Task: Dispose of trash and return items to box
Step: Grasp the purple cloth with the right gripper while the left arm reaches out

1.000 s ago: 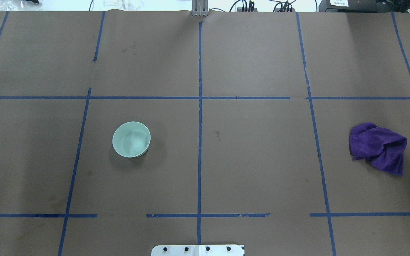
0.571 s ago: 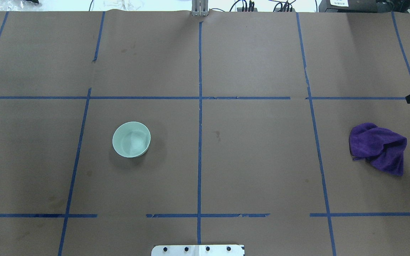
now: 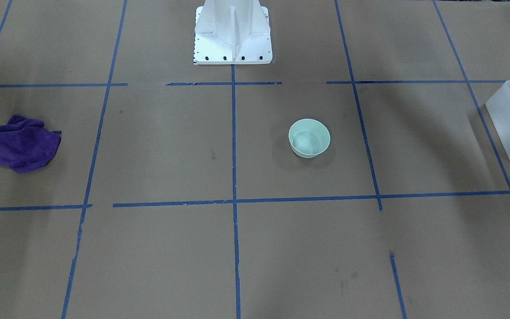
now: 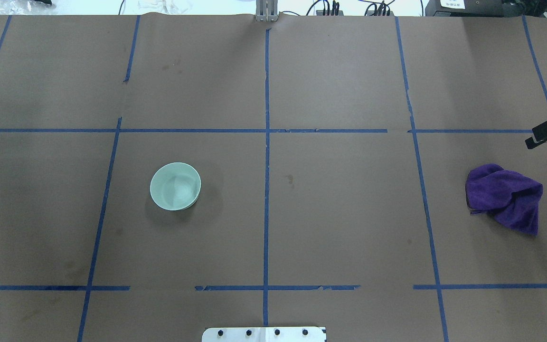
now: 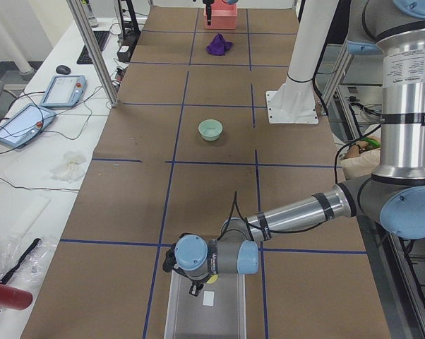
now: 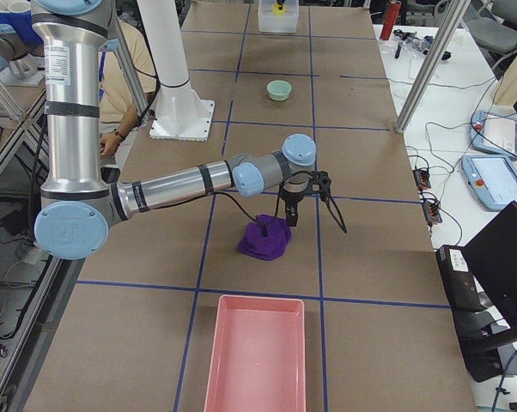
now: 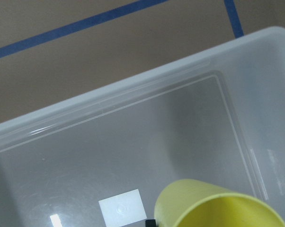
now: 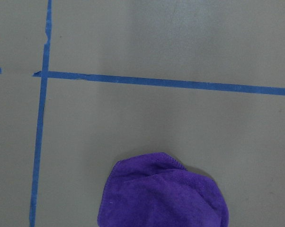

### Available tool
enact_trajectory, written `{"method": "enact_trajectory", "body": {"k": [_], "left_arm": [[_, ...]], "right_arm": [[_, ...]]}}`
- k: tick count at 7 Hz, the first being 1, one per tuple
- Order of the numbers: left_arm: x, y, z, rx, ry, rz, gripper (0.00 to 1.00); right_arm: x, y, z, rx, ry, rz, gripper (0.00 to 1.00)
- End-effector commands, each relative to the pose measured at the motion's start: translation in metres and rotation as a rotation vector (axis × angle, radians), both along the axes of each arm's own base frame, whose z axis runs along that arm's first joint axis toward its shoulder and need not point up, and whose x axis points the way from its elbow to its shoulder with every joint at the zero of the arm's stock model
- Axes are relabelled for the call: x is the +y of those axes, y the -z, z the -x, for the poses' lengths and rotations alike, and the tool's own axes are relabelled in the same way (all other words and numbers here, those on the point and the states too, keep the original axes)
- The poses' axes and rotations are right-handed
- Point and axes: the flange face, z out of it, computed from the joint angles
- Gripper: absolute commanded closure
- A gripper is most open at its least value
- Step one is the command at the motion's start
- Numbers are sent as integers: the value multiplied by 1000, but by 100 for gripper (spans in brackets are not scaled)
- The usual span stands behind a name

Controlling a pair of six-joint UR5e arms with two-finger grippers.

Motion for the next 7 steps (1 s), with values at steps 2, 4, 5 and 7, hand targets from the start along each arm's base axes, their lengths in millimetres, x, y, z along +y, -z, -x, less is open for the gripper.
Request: {"method": "enact_trajectory", "body": {"k": [2, 4, 5, 7], "left_arm": [[-4, -2, -16, 3, -5, -18, 58], [-38, 82, -19, 21, 159, -11, 18], [-43, 107, -19, 35, 177, -36, 0], [-55, 189, -25, 105, 281, -40, 0]], "right_arm": [[8, -28, 20, 22, 43, 53, 0], [12, -62, 39, 51, 83, 116, 0], [12, -70, 44, 56, 89, 134, 0], [13, -79, 53, 51, 82, 144, 0]]}}
